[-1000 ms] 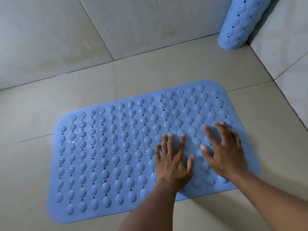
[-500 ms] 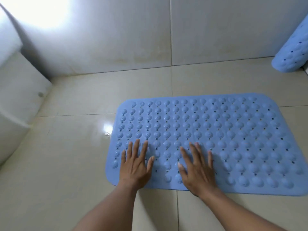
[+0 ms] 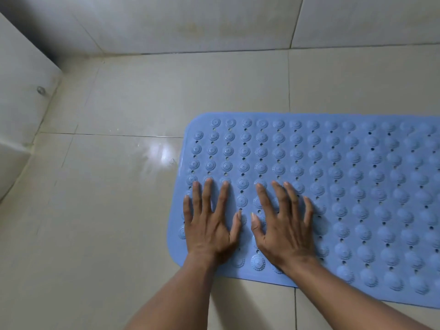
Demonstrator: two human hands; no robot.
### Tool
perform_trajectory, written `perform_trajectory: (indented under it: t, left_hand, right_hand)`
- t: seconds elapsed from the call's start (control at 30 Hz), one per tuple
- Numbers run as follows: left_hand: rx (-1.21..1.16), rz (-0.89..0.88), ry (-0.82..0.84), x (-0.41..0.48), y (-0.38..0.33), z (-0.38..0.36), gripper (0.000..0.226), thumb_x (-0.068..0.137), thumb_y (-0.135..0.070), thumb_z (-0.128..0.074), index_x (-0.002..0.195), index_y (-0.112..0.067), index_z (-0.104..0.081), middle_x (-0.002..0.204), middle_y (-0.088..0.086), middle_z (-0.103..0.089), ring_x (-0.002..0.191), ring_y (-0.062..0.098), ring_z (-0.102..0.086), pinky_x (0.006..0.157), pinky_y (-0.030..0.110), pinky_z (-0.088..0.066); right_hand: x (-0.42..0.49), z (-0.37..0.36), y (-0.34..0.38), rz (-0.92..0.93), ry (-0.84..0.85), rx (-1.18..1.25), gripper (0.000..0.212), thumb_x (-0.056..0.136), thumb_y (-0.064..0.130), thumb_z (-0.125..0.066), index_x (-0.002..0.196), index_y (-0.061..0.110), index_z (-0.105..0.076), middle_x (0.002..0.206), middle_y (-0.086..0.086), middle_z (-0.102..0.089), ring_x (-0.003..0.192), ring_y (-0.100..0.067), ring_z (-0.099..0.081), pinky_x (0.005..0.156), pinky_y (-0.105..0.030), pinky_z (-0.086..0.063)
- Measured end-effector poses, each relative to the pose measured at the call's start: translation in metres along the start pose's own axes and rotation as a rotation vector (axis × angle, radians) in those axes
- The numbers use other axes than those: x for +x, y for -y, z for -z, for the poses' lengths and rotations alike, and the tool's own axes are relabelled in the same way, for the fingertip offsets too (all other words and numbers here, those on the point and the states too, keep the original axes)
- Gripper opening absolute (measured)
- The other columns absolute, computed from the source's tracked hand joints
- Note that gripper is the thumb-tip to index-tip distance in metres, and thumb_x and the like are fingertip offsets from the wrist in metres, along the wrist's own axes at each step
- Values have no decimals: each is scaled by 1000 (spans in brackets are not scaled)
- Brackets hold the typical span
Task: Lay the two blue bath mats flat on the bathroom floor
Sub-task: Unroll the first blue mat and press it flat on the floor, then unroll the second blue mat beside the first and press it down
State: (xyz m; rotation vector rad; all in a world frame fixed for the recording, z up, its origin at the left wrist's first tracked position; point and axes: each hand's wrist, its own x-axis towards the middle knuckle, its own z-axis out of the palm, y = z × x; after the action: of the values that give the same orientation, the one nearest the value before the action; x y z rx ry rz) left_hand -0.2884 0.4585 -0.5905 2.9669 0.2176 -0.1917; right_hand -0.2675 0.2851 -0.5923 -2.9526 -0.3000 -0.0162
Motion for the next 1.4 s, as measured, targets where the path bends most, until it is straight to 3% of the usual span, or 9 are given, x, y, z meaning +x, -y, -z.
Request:
perform_trajectory:
  t: [0.3, 0.43, 0.67, 0.83, 0.93, 1.17, 1.27, 1.33, 1.4]
  left_hand:
    - [-24, 30, 5, 5, 12, -5, 79, 90, -67, -39, 160, -37, -22, 168, 4, -19, 157, 26, -7, 123, 55, -9]
    - [-65, 89, 46, 7, 4, -5, 78, 88, -65, -40, 160, -39, -22, 168, 3, -19, 157, 25, -3, 123, 53, -1]
    - [-73, 93, 222, 10, 3, 14, 78, 92, -64, -25, 158, -44, 11, 169, -3, 13, 152, 19, 29, 122, 49, 16]
    - [-79, 139, 297, 12, -9, 23, 76, 97, -61, -19, 159, -35, 18, 166, 2, 27, 151, 26, 31, 123, 53, 12]
    - [-93, 203, 314, -10, -34, 19, 77, 101, -59, -21, 160, -26, 15, 167, 8, 26, 152, 30, 26, 124, 53, 5]
    - [-26, 292, 498, -76, -88, 19, 88, 98, -56, -34, 160, -9, 9, 164, 25, 20, 152, 47, 14, 123, 53, -9]
    - [29, 350, 639, -54, -115, 30, 92, 91, -55, -43, 156, 3, -11, 162, 33, -5, 149, 54, -9, 120, 52, -20]
    - [64, 218, 745, -30, -144, 50, 78, 89, -51, -45, 150, -4, -34, 158, 26, -31, 143, 43, -34, 115, 45, -33]
    - [42, 19, 780, -4, -178, 76, 70, 93, -47, -49, 153, -14, -36, 159, 16, -37, 143, 33, -40, 116, 43, -36]
  right_hand:
    - [8, -3, 12, -49, 35, 31, 71, 83, 52, -55, 150, 29, -46, 152, -13, -42, 146, -34, -34, 115, -61, -18]
    - [9, -4, 12, -73, 83, 44, 72, 82, 52, -56, 151, 31, -44, 151, -10, -41, 147, -32, -32, 117, -61, -16]
    - [13, -2, 7, -69, 174, 111, 71, 85, 56, -46, 153, 36, -37, 153, -6, -36, 151, -29, -23, 118, -61, -14]
    - [11, -1, -3, 35, 317, 141, 76, 90, 62, -27, 160, 39, -8, 169, -3, -2, 155, -21, 11, 120, -53, 11]
    - [5, 15, -24, 158, 447, 122, 79, 86, 65, -13, 159, 39, 5, 167, 6, 22, 151, -12, 25, 123, -49, 11]
    - [-69, 72, -103, 278, 643, 47, 66, 98, 33, -42, 158, 39, -16, 169, 14, 5, 155, -11, 7, 124, -42, -4]
    - [-59, 102, -115, 213, 681, 24, 46, 93, 30, -47, 138, 28, -54, 160, 4, -35, 149, -22, -31, 114, -42, -32]
    - [-34, 126, -127, 51, 769, -27, 41, 90, 34, -51, 127, 22, -64, 143, -4, -54, 131, -29, -52, 103, -39, -44]
    - [0, 151, -154, -66, 858, -60, 44, 87, 38, -57, 128, 20, -64, 136, -8, -60, 120, -29, -60, 101, -38, -49]
